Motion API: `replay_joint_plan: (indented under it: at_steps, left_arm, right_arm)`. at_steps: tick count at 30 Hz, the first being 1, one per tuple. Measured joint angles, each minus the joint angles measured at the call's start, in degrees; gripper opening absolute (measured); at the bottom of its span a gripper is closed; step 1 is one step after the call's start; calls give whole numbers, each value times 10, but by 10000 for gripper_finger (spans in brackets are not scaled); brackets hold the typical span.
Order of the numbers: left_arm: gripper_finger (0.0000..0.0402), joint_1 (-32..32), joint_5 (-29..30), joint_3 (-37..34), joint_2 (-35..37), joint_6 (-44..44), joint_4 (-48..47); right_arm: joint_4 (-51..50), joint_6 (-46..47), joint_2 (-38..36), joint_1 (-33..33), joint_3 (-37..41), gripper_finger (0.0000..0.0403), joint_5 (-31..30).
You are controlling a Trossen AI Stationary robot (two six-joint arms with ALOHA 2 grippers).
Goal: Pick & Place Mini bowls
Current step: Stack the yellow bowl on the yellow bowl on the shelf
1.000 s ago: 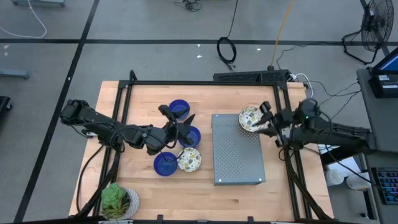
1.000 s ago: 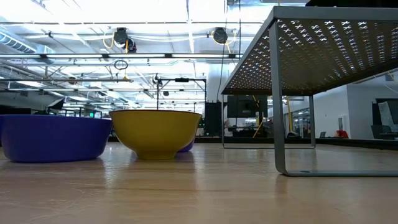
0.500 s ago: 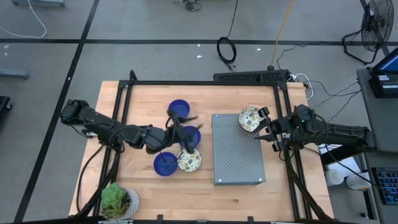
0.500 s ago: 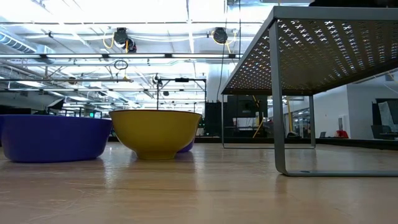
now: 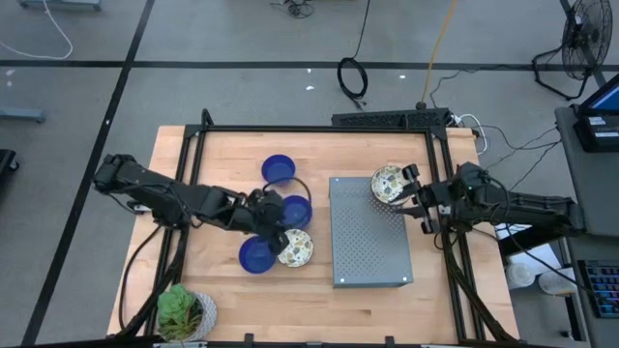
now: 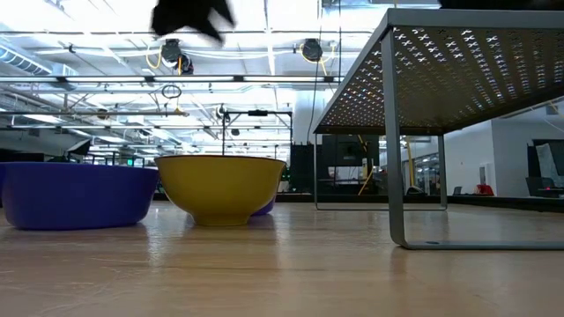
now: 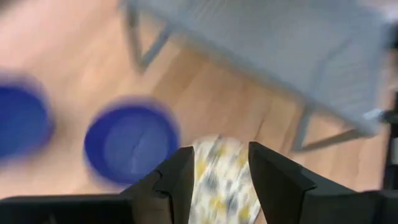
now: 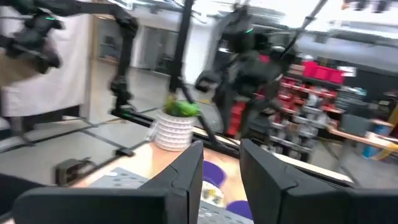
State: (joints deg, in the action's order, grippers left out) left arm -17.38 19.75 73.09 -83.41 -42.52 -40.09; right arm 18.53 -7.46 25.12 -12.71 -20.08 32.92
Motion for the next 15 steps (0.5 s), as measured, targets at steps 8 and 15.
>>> replay_joint_plan:
  at_steps: [8,15]
  left_arm:
    - [157,4,-61,-88,0,-148,-22]
    - [157,19,-100,-181,0,-175,123]
  right_arm:
    - [-11,-14,0,0,0,93,-44]
    - [-8,-14,0,0,0,93,-44]
